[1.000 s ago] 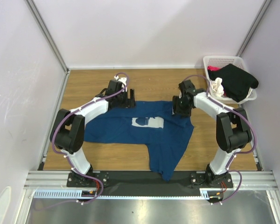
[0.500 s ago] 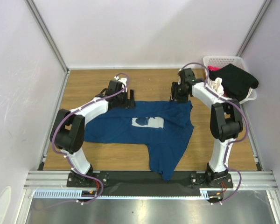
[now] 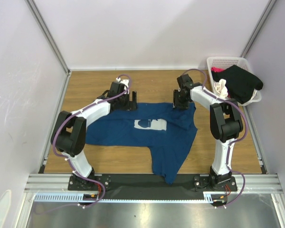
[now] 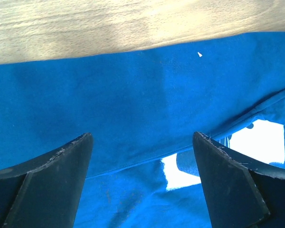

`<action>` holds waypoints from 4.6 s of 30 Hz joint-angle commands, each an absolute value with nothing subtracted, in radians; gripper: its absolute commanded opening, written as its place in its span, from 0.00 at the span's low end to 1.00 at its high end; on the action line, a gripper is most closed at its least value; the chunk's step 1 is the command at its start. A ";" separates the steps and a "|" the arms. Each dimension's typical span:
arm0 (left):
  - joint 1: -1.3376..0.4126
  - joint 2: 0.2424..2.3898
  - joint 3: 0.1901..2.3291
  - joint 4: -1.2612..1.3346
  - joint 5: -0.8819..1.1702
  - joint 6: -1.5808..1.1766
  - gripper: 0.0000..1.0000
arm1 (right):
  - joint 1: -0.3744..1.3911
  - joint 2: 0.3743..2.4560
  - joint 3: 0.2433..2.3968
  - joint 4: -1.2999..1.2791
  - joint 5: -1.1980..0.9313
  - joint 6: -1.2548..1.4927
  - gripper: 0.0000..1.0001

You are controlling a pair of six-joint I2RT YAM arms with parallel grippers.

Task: Fold and stack the t-shirts
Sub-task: Fold the tshirt

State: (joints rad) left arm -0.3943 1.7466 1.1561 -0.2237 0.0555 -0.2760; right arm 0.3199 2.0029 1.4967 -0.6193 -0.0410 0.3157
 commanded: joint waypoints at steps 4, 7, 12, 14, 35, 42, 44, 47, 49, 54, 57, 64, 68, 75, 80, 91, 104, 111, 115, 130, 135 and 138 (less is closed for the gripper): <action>-0.406 1.698 1.170 -0.218 0.035 -0.255 0.94 | 0.325 1.999 1.471 -0.618 -0.012 0.328 0.43; -0.405 1.694 1.170 -0.218 0.029 -0.255 1.00 | 0.328 2.006 1.473 -0.608 -0.012 0.328 0.40; -0.405 1.677 1.169 -0.222 0.017 -0.249 1.00 | 0.330 2.017 1.496 -0.614 -0.009 0.327 0.19; -0.405 1.672 1.166 -0.224 0.011 -0.247 1.00 | 0.333 2.006 1.505 -0.624 -0.003 0.328 0.12; -0.405 1.625 1.135 -0.244 -0.029 -0.253 1.00 | 0.500 1.732 1.313 -0.696 -0.020 0.459 0.00; -0.406 1.580 1.082 -0.233 -0.018 -0.253 1.00 | 0.607 1.677 1.262 -0.709 -0.051 0.500 0.00; -0.405 1.566 1.060 -0.229 -0.015 -0.255 1.00 | 0.639 1.654 1.249 -0.689 -0.086 0.500 0.00; -0.405 1.548 1.040 -0.226 -0.015 -0.255 1.00 | 0.661 1.651 1.239 -0.660 -0.138 0.509 0.12; -0.405 1.537 1.022 -0.225 -0.018 -0.253 1.00 | 0.681 1.652 1.239 -0.678 -0.127 0.512 0.37; -0.405 1.509 0.996 -0.227 -0.018 -0.258 1.00 | 0.680 1.585 1.255 -0.738 -0.063 0.528 0.82; -0.405 1.505 0.988 -0.239 -0.028 -0.284 1.00 | 0.628 1.559 1.276 -0.778 -0.029 0.552 0.83; -0.403 1.505 0.992 -0.298 -0.098 -0.356 1.00 | 0.483 1.526 1.201 -0.703 0.037 0.577 0.77; -0.399 1.511 1.008 -0.345 -0.150 -0.399 1.00 | 0.465 1.577 1.171 -0.649 0.115 0.572 0.73; -0.396 1.448 0.967 -0.279 0.039 -0.445 0.99 | 0.397 1.605 1.070 -0.651 0.111 0.647 0.61; -0.521 1.413 0.949 -0.201 0.115 -0.512 0.97 | 0.312 1.503 0.914 -0.580 0.023 0.692 0.55; -0.713 1.594 1.025 -0.060 0.164 -0.695 0.87 | 0.290 1.434 0.785 -0.439 -0.051 0.666 0.48; -0.793 1.746 1.081 -0.054 0.103 -0.847 0.72 | 0.259 1.499 0.767 -0.324 -0.051 0.627 0.25; -0.798 1.790 1.098 -0.072 0.072 -0.873 0.66 | 0.238 1.486 0.772 -0.322 -0.040 0.611 0.00; -0.804 1.812 1.103 -0.075 0.066 -0.879 0.64 | 0.219 1.473 0.770 -0.328 -0.038 0.588 0.00; -0.841 1.853 1.126 -0.115 0.026 -0.900 0.44 | 0.198 1.465 0.753 -0.313 -0.078 0.554 0.00; -0.845 1.859 1.127 -0.140 0.009 -0.902 0.45 | 0.198 1.462 0.755 -0.311 -0.089 0.554 0.00; -0.848 1.870 1.137 -0.141 0.012 -0.894 0.38 | 0.198 1.460 0.753 -0.308 -0.091 0.551 0.00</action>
